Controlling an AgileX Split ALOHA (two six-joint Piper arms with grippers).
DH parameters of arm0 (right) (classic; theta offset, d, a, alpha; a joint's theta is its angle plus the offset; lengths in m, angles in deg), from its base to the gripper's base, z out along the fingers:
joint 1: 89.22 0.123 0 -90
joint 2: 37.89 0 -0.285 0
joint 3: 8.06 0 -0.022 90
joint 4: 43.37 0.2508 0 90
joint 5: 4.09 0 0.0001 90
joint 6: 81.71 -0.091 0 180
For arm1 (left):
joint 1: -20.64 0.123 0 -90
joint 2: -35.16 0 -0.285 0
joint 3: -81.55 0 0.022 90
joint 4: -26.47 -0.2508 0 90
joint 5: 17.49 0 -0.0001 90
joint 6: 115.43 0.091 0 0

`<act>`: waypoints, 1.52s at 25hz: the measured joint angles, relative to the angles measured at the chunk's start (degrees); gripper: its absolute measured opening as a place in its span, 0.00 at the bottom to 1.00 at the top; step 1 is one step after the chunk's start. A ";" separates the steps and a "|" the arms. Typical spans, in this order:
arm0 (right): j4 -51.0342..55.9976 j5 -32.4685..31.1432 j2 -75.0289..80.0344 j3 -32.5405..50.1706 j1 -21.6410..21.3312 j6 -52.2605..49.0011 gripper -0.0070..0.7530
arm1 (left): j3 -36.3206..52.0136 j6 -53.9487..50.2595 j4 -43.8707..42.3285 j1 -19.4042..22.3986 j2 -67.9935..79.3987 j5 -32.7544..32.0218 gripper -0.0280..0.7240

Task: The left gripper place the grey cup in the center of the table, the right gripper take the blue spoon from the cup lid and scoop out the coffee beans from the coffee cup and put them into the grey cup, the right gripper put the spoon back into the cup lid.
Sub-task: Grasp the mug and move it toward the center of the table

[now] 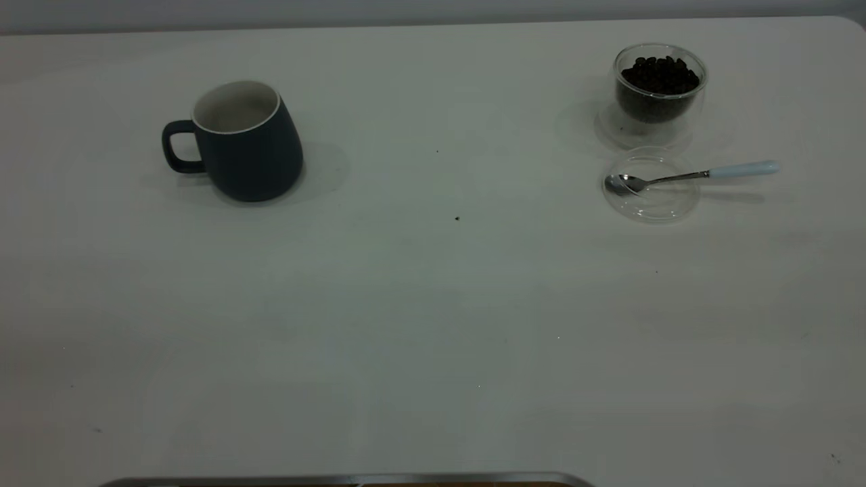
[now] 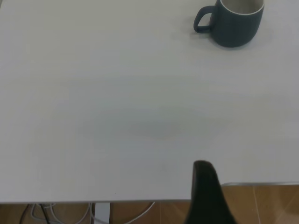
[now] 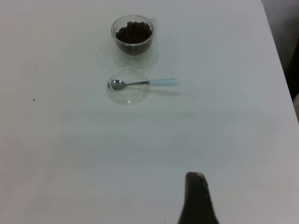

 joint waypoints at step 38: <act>0.00 0.00 0.00 0.00 0.00 0.02 0.78 | -0.36 -1.73 1.15 0.00 0.13 -0.69 0.78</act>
